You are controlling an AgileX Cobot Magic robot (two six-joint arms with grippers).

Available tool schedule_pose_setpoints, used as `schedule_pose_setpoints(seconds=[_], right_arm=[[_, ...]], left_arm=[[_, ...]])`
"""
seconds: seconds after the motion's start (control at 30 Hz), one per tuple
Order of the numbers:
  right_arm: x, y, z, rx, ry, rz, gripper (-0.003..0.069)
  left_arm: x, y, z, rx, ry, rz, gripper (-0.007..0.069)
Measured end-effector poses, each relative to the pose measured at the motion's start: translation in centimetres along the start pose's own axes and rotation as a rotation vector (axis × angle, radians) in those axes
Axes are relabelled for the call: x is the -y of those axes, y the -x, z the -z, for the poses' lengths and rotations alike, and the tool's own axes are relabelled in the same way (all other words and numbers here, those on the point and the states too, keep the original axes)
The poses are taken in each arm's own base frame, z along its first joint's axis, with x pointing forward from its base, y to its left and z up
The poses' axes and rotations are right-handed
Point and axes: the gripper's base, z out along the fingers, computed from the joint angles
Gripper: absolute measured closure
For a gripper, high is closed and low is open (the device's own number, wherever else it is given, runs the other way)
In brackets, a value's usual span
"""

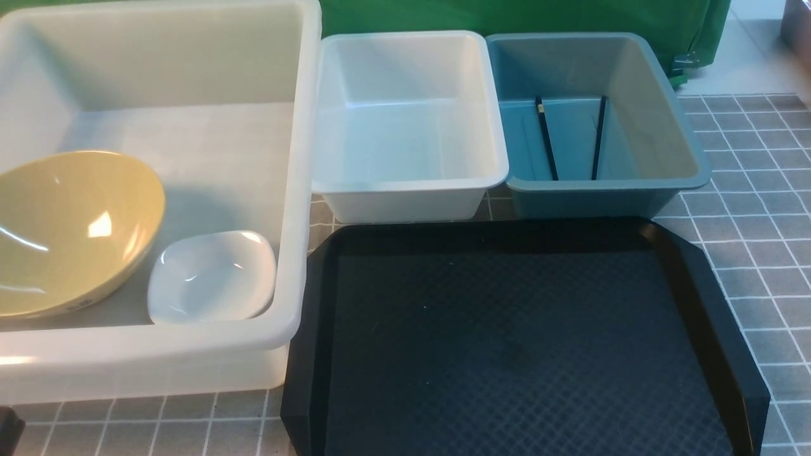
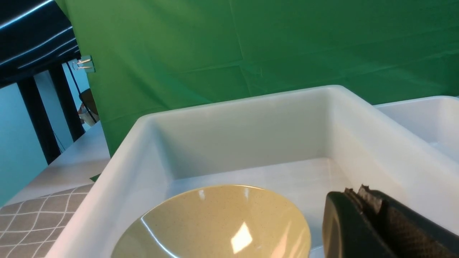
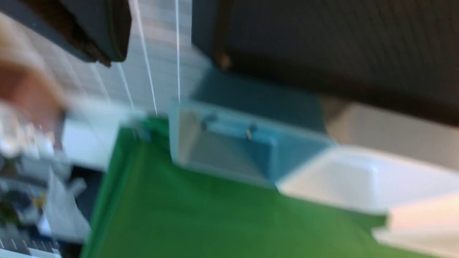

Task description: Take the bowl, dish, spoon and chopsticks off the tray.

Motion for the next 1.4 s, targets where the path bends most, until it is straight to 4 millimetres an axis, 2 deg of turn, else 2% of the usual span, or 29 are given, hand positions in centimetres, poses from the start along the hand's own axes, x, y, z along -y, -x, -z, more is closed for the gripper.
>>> schedule_pose_setpoints(seconds=[0.17, 0.43, 1.23, 1.33, 1.4], right_arm=[[0.0, -0.9, 0.0, -0.072, -0.021, -0.115, 0.0615], [-0.3, -2.3, 0.2, -0.231, -0.006, -0.124, 0.0615], [-0.3, -2.4, 0.2, -0.235, -0.007, -0.125, 0.0599], [-0.3, -2.4, 0.2, -0.235, -0.007, -0.125, 0.0598], [-0.3, -2.4, 0.2, -0.235, -0.007, -0.125, 0.0596]], left_arm=[[0.0, -0.1, 0.0, -0.007, -0.001, 0.000, 0.0638], [0.0, -0.1, 0.0, -0.008, -0.001, 0.000, 0.0638], [0.0, -0.1, 0.0, -0.008, -0.001, 0.000, 0.0638], [0.0, -0.5, 0.1, -0.007, 0.003, -0.009, 0.0638], [0.1, -1.9, 0.4, -0.022, 0.010, -0.026, 0.0638]])
